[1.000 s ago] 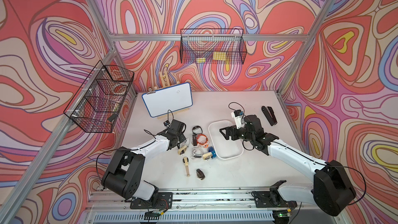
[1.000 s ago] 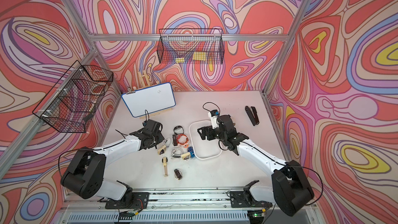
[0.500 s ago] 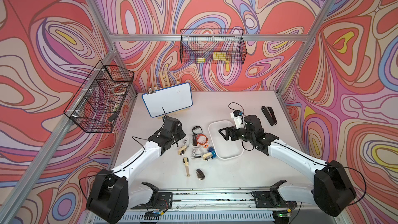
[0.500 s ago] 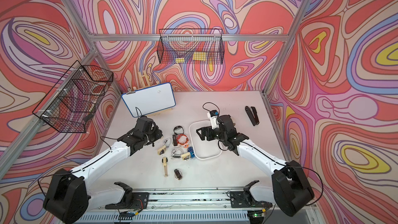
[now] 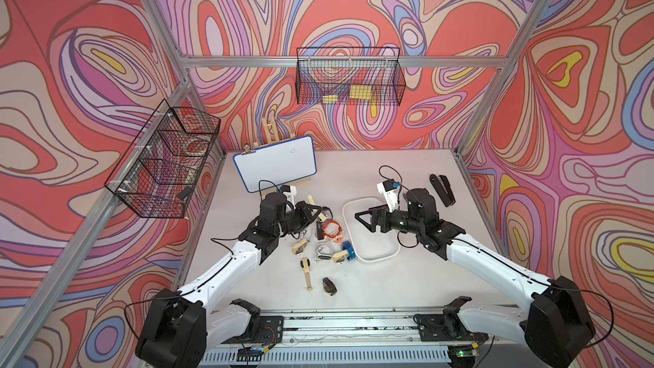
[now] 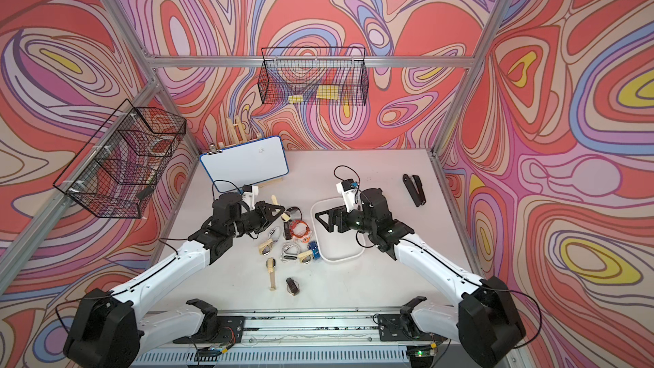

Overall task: Put the watch into the storage box
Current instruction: Pick up the watch at the center of the board.

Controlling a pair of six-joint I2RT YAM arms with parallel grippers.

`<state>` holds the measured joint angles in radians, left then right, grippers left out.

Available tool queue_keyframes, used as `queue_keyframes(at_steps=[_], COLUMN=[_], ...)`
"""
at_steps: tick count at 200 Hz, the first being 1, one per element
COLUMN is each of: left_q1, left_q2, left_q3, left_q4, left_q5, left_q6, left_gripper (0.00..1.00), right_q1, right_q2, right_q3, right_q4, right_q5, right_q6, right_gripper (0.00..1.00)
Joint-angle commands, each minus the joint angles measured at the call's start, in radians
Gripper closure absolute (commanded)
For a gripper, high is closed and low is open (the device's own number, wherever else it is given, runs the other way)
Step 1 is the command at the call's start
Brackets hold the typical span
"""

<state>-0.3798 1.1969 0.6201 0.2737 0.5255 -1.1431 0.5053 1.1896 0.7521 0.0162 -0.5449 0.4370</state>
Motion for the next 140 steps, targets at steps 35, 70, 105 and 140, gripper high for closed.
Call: queue_keyframes(at_steps=[35,70,105,140], left_q1=[0.002,-0.004,-0.019,-0.028], left_q2=[0.012,-0.012,-0.032,-0.045], left_q3=[-0.049,-0.090,-0.127,-0.138], left_q4=[0.382,0.421,0.428,0.426], left_q5=[0.168,0.194,0.201,0.195], left_q6=[-0.097,-0.063,-0.019,0.015], left_gripper=[0.91,0.91,0.91,0.91], right_q1=[0.004,0.005,0.006,0.010], right_q2=[0.081,0.154,0.174,0.227], right_q3=[0.039,0.105,0.144,0.181], right_q4=[0.063,0.040,0.033,0.012], right_q5=[-0.161,-0.178,-0.172,-0.188], right_q6=[0.190,0.219,0.241,0.260], right_gripper=[0.23,0.30,0.32,0.36])
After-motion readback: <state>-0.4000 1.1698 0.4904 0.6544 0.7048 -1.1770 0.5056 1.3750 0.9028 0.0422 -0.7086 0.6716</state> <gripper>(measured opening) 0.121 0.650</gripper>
